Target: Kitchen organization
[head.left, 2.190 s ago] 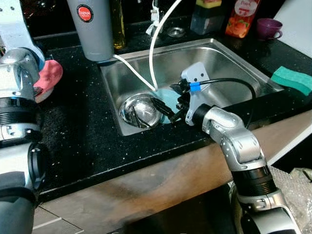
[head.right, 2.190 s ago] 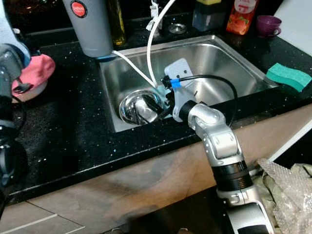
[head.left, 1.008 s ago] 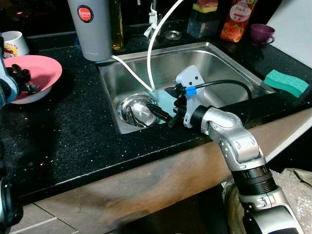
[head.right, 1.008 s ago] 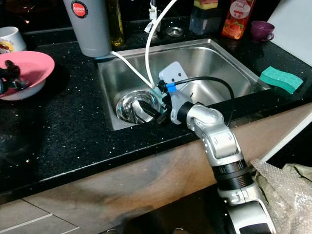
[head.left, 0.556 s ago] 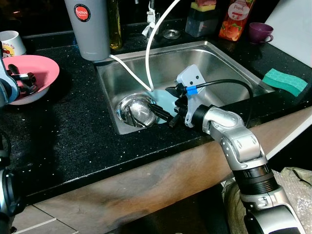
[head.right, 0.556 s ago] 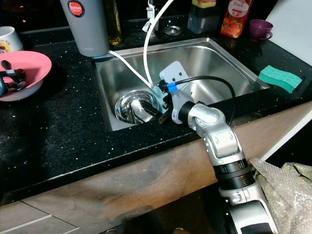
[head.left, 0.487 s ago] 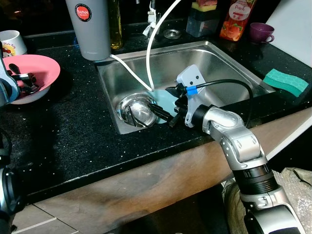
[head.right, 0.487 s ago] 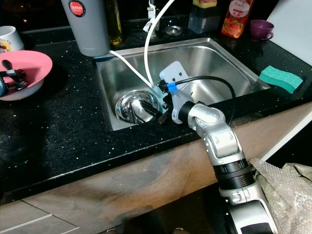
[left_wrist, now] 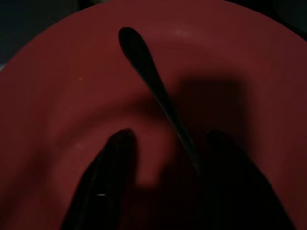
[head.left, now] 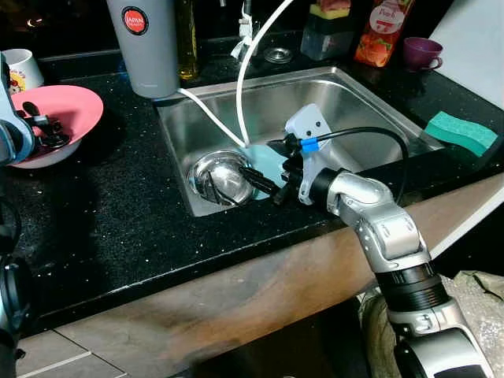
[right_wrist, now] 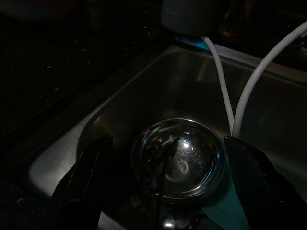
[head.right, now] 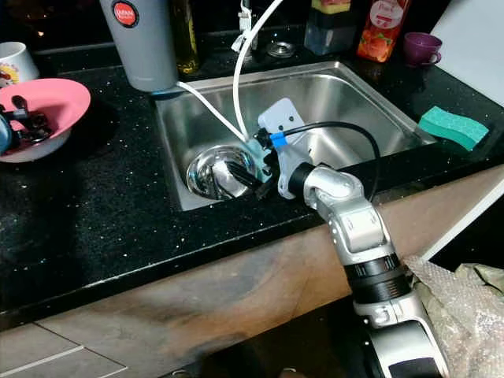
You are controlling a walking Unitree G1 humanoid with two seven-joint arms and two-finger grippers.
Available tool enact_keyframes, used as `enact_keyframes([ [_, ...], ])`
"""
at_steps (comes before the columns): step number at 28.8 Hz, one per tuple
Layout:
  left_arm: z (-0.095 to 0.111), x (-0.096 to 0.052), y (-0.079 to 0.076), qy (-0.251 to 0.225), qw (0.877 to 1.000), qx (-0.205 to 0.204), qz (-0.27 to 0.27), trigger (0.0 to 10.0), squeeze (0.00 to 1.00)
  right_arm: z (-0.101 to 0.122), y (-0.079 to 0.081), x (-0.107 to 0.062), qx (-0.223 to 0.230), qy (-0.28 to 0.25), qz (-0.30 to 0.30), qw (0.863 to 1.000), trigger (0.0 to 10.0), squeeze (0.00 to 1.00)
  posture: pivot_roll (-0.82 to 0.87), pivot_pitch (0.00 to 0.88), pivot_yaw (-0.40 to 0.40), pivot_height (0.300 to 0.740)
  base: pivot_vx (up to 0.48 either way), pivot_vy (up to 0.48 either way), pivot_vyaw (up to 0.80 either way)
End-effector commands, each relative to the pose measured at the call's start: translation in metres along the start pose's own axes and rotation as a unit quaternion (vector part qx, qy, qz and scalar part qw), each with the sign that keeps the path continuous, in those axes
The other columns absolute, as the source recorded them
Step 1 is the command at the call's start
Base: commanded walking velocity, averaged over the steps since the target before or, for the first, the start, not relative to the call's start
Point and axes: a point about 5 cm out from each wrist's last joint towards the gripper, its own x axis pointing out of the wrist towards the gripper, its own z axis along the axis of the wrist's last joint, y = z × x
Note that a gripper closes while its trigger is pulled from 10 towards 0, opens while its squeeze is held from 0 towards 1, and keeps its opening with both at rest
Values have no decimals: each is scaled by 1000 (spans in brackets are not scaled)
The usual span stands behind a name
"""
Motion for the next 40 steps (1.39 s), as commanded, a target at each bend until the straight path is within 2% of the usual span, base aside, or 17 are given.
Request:
enact_keyframes([
  [1,-8,3,4,28,1000,3,4,0,0,2,-4,-1,-5,-3,-3,1000,10000,0,29,93,-35,740,0,0,0],
  [8,3,1,14,-9,999,28,33,0,0,3,-6,-1,-4,-5,-5,1000,10000,0,31,94,-36,740,0,0,0],
  [12,7,-1,17,-19,999,22,35,0,0,3,-6,0,-1,-7,-6,1000,10000,0,32,91,-36,740,0,0,0],
  [20,14,-3,16,-36,998,36,37,0,0,3,-7,0,0,-8,-7,1000,10000,0,32,91,-35,740,0,0,0],
  [22,31,-8,4,-110,993,53,8,0,0,4,-8,0,0,-10,-10,1000,10000,0,32,89,-35,740,0,0,0],
  [24,41,-14,-9,-151,987,59,-18,0,0,5,-8,0,-1,-11,-11,1000,10000,0,32,89,-34,740,0,0,0],
  [28,52,-25,-38,-172,979,73,-82,0,0,5,-9,0,-1,-13,-15,1000,10000,0,31,88,-32,740,0,0,0],
  [29,52,-25,-38,-172,979,73,-82,0,0,5,-9,0,-1,-13,-15,1000,10000,0,31,88,-32,740,0,0,0],
  [32,62,-39,-64,-202,965,77,-149,0,0,6,-10,-1,-1,-14,-17,1000,10000,0,30,87,-30,740,0,0,0],
  [33,63,-41,-69,-206,962,79,-160,0,0,6,-10,-1,-1,-14,-17,1000,10000,0,30,87,-30,740,0,0,0],
  [35,63,-41,-70,-201,963,80,-158,0,0,6,-10,-1,-1,-14,-17,1000,10000,0,28,85,-25,740,0,0,0],
  [37,56,-36,-62,-174,974,89,-114,0,0,5,-9,-1,-1,-14,-18,1000,10000,0,25,83,-23,740,0,0,0],
  [38,53,-33,-55,-156,980,83,-89,3333,0,5,-9,-2,0,-14,-18,1000,10000,0,25,83,-23,740,0,0,0],
  [39,49,-30,-48,-138,985,86,-65,5255,51,5,-10,-2,0,-13,-18,1000,10000,0,25,83,-23,740,0,0,0],
  [40,45,-28,-42,-121,988,86,-47,10000,965,5,-10,-3,-1,-13,-18,1000,10000,0,25,83,-23,740,0,0,0],
])
